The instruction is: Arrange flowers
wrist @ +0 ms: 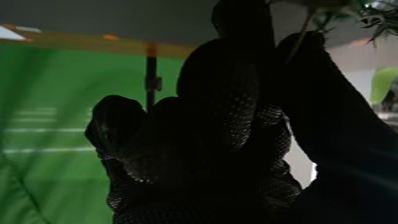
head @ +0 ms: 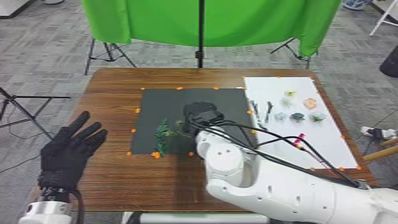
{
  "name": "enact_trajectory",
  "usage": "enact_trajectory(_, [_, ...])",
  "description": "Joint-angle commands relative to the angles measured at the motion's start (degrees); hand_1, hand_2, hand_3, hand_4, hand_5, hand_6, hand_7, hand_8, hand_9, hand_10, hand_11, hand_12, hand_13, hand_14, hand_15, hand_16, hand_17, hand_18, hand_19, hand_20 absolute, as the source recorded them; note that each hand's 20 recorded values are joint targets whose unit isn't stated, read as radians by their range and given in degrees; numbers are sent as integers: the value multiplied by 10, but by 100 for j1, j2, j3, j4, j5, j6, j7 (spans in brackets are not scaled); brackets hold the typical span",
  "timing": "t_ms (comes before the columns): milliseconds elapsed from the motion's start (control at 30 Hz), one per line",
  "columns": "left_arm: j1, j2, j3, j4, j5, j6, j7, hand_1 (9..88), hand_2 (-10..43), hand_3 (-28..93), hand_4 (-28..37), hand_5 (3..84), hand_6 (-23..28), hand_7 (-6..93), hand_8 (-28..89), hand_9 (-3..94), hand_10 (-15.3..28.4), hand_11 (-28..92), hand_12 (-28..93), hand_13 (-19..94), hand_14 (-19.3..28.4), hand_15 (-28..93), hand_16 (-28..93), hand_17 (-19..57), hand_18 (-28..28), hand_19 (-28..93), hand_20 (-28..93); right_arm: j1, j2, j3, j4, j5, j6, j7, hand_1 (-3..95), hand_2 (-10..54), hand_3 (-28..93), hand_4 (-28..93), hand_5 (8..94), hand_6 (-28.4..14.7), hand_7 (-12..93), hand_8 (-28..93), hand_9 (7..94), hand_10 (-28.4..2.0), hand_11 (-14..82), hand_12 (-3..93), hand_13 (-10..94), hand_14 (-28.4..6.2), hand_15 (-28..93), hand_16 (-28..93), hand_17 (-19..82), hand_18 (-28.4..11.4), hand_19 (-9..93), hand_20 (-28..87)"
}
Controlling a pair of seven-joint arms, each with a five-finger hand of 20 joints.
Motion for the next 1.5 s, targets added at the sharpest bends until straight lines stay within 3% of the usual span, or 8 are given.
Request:
enact_trajectory(33, [-72,-111,10,47,133,-121,-270,207,60,782,-283,370,75,109,-97,352,200,204,102,235,277,461,-82,-97,278,555,74,-165,-223,-52,170,49,-96,141,405,-17,716,-256,937,9,287,-154,937,-115,516,158,883,-101,746,218,459,-273,932,527])
enact_trajectory(433, [-32,3,35,39,35,-45,-238,213,59,782,-283,370,76,110,-97,352,199,206,101,235,276,462,-82,-97,277,555,74,-244,-92,-33,58,-187,27,213,346,-22,706,-252,937,1,233,-158,937,-115,473,160,865,-103,738,222,446,-279,932,522])
enact_trajectory(700, [64,109,84,28,-94,45,-27,213,59,783,-283,370,76,111,-97,352,199,205,100,235,276,462,-82,-97,278,556,75,-318,562,615,-515,-384,1084,174,323,-21,705,-244,937,-1,235,-147,937,-115,477,162,862,-104,747,218,444,-281,932,527])
enact_trajectory(867, [124,113,83,15,-108,60,82,213,59,783,-283,370,76,110,-97,352,199,205,101,235,277,461,-83,-97,278,556,75,-563,1170,1368,-783,24,1660,415,321,-26,714,-237,884,-20,146,-118,916,-128,379,200,808,-111,726,203,386,-278,931,426])
enact_trajectory(900, [100,57,59,22,-63,26,1,213,59,782,-283,370,76,110,-97,352,199,205,101,235,277,461,-83,-97,277,556,75,-604,1281,1472,-766,62,1682,528,324,-29,714,-234,851,-28,138,-113,888,-137,367,197,792,-110,719,196,375,-276,931,399])
enact_trajectory(1067, [190,67,78,1,-99,72,113,213,59,782,-283,370,76,110,-97,351,199,205,101,235,277,462,-82,-96,277,556,74,-810,1546,1940,-534,381,1670,840,328,-44,732,-233,689,-64,126,-108,780,-165,359,179,720,-134,701,157,321,-279,904,306])
enact_trajectory(1200, [172,-12,69,3,-53,30,59,213,60,781,-283,370,76,110,-97,351,199,205,101,235,276,462,-83,-97,277,556,74,-790,1546,1916,-177,449,1496,1059,333,-52,737,-236,641,-77,121,-108,737,-178,362,173,701,-140,707,146,311,-281,905,277])
enact_trajectory(1500, [138,29,121,5,-86,60,90,213,59,783,-283,369,76,110,-97,351,199,206,101,235,276,463,-83,-97,277,556,73,-624,1239,1554,423,705,1078,1303,335,-64,746,-243,613,-94,118,-107,712,-185,380,164,684,-148,735,136,303,-283,919,251])
